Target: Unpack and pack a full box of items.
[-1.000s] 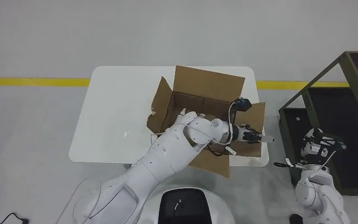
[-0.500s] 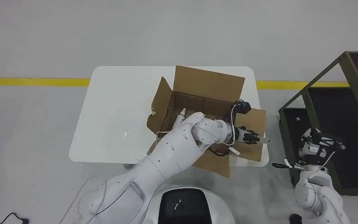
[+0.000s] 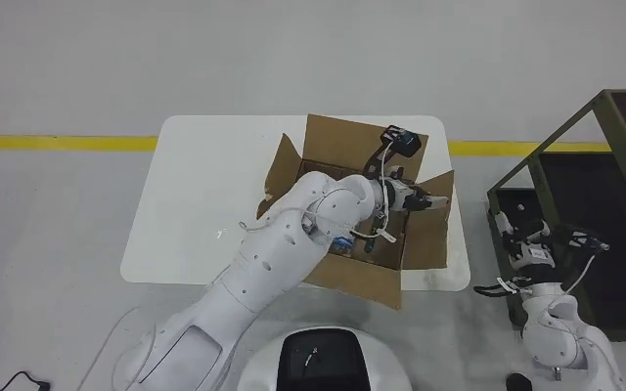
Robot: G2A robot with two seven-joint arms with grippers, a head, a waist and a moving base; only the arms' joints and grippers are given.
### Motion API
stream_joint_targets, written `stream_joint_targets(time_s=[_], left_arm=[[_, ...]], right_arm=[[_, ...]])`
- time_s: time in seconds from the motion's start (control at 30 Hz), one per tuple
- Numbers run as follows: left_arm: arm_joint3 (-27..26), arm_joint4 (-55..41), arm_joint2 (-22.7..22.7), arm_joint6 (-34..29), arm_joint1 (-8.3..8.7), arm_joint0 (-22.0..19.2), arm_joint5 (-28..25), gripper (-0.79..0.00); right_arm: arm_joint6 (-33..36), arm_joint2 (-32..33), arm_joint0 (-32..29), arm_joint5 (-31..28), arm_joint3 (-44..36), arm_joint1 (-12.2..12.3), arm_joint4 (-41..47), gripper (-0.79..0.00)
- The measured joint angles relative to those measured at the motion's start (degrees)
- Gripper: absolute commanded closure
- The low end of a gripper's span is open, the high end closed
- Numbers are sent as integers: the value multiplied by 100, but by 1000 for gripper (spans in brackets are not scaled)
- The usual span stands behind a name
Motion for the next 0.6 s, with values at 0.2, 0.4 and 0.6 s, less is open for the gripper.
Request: stream_joint_targets(time_s=[0.2, 0.4, 0.6], left_arm=[[-1584, 1025, -753, -407, 339, 920, 307, -785], [-2522, 1880, -1198, -681, 527, 1464, 280, -785], [-2976, 2724, -1467, -806, 639, 1678, 307, -785]], right_arm=[[763, -39, -173, -719, -538, 42, 482, -770], [1542, -190, -257, -757, -901, 65, 1061, -748], [1860, -532, -244, -571, -1085, 70, 1061, -699]])
